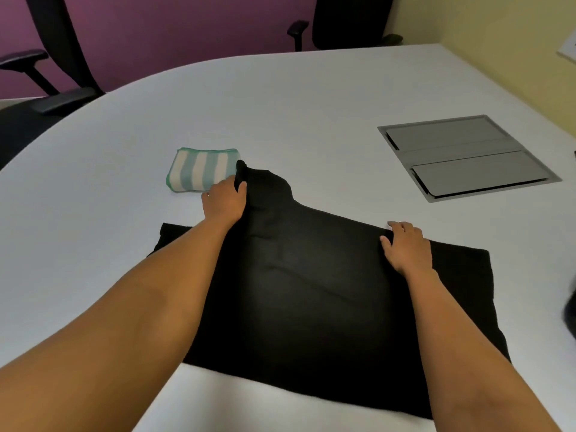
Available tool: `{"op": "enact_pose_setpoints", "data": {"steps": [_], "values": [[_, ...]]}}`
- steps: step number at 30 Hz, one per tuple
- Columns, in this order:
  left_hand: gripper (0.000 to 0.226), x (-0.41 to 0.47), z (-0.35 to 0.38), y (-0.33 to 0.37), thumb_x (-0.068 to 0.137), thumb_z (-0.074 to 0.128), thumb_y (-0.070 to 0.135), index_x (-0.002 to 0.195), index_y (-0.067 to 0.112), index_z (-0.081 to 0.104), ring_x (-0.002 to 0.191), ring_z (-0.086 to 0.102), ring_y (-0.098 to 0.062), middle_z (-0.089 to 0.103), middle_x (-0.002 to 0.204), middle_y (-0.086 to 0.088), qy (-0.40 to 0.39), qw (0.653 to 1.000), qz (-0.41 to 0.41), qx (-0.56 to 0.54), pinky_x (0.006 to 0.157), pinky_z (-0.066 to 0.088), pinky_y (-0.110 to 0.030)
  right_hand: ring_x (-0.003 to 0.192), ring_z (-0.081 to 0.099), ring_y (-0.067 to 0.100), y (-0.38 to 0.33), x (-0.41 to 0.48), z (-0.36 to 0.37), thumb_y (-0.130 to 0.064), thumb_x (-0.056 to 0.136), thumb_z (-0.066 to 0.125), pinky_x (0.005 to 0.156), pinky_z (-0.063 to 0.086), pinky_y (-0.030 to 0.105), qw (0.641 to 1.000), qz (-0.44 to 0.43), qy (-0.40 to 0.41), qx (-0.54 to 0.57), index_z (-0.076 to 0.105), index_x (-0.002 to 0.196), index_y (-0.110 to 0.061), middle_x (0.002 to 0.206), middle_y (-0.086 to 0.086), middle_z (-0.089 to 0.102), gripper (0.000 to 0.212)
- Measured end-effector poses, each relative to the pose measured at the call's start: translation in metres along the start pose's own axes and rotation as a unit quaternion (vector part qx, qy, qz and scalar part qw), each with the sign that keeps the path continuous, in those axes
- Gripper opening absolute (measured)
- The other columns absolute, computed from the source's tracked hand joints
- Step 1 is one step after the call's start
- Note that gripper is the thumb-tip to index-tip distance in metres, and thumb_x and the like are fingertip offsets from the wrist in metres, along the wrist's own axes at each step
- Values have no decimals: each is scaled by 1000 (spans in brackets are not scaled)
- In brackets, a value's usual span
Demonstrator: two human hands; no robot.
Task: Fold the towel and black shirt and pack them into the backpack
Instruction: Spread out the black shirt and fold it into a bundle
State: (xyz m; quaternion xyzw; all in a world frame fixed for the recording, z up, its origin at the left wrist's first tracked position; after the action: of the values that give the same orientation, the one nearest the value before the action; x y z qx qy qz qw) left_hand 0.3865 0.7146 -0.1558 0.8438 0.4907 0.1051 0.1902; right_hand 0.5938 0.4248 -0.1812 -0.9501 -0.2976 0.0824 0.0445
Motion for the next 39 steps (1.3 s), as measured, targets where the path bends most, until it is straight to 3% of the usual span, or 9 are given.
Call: {"op": "enact_pose_setpoints", "data": {"steps": [5,11,15,20,26,29,32,35,39], "values": [[53,42,10,-8,100,36,41,143,10,36,126,46,-34,50,137,-16,-2,999,-33,-27,104,34,-44,125,44,26,-10,25,19,-37,98,42,101,37,40,997,-59,48,20,50,133,-16,138,7,47,42],[42,68,19,-8,96,50,33,131,11,54,115,54,-32,58,127,-15,21,999,-23,-32,99,39,-41,110,52,24,-15,38,32,-31,97,47,92,40,36,987,-105,115,47,63,116,-16,120,5,59,29],[35,60,20,1,96,48,22,128,9,56,114,56,-28,59,126,-12,43,978,-51,-197,96,42,-34,108,51,21,-19,42,31,-29,96,49,89,39,33,988,-96,106,54,63,109,-16,116,4,60,23],[28,26,11,14,95,52,20,121,12,58,102,54,-14,60,114,-2,23,928,-38,-369,90,41,-21,119,47,21,-58,48,2,-31,95,52,99,34,32,969,-113,101,195,58,119,-20,128,2,55,27],[15,-9,-4,16,92,57,13,106,15,62,95,55,-6,60,103,4,-2,913,37,-407,88,44,-15,130,39,24,-185,63,-39,-29,91,58,107,32,39,937,-293,-10,188,32,145,-28,142,1,45,60],[11,-14,-9,9,92,56,12,98,17,63,92,57,-5,62,98,4,-30,912,79,-401,79,43,-9,120,50,24,-224,63,-41,-23,91,54,102,35,37,932,-351,-13,88,49,134,-25,133,2,56,43],[21,-4,-19,-9,97,47,25,89,18,64,91,59,-14,66,96,0,-4,901,30,-432,79,45,-20,99,61,22,-226,52,-40,-21,91,50,96,35,31,926,-352,50,129,64,114,-20,109,0,69,27],[35,22,-23,-33,99,41,37,103,11,64,97,60,-23,67,103,-6,29,948,-57,-311,88,45,-32,92,61,19,-212,34,-37,-24,90,50,96,33,28,909,-381,89,143,66,111,-20,101,-2,70,27],[52,43,-11,-46,94,43,51,114,6,60,103,58,-32,63,114,-15,-124,986,-101,-50,89,45,-38,88,60,16,-194,6,-29,-25,86,51,92,36,29,883,-451,83,98,67,105,-22,95,-6,68,25]]}}
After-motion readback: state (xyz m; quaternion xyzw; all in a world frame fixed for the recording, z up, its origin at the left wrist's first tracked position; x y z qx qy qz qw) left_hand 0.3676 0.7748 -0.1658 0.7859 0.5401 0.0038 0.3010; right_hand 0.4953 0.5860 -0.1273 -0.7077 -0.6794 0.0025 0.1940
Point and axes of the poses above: each hand's wrist, its own x-axis towards the middle knuckle, its own z-axis out of the palm, y = z × x, the point moved 2 cm from there along x, towards the middle knuckle
